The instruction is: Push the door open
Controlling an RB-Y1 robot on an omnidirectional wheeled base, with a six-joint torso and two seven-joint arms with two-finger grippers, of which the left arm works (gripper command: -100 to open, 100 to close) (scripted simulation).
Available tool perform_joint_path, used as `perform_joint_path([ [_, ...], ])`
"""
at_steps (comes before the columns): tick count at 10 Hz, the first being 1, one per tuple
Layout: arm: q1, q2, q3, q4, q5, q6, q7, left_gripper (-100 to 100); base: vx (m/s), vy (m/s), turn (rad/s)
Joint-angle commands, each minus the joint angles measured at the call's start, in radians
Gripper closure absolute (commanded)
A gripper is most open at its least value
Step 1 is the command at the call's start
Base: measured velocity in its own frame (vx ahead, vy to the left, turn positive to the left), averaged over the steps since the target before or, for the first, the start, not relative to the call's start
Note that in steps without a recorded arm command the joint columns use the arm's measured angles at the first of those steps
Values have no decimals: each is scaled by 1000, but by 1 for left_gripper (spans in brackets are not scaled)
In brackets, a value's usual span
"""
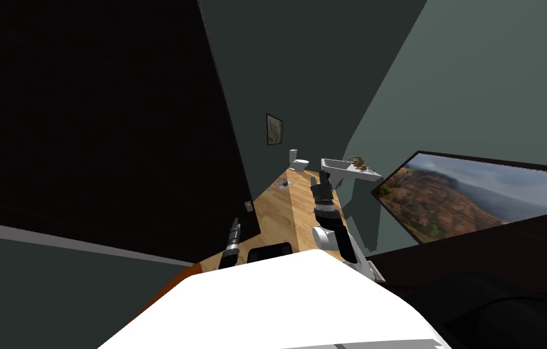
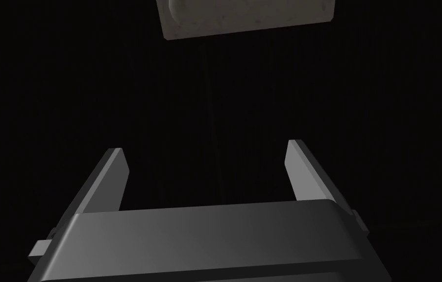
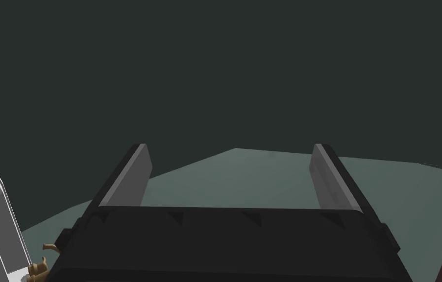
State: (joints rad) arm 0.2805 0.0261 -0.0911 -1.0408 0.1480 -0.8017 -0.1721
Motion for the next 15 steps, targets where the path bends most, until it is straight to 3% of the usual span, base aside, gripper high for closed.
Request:
perform_joint_path([
  [1, 38, -9, -27, -25, 4, -10, -8, -100, 7, -13, 108],
  [4, 104, -34, -73, -74, 10, -22, -21, -100, -7, -31, 94],
  [8, 165, -72, -115, -119, 15, -33, -33, -100, -18, -75, 67],
  [13, 120, -9, -92, -98, 16, -13, -30, -100, 121, 48, -2],
  [15, 100, -10, -82, -90, 17, -3, -29, -100, 249, -3, -4],
])
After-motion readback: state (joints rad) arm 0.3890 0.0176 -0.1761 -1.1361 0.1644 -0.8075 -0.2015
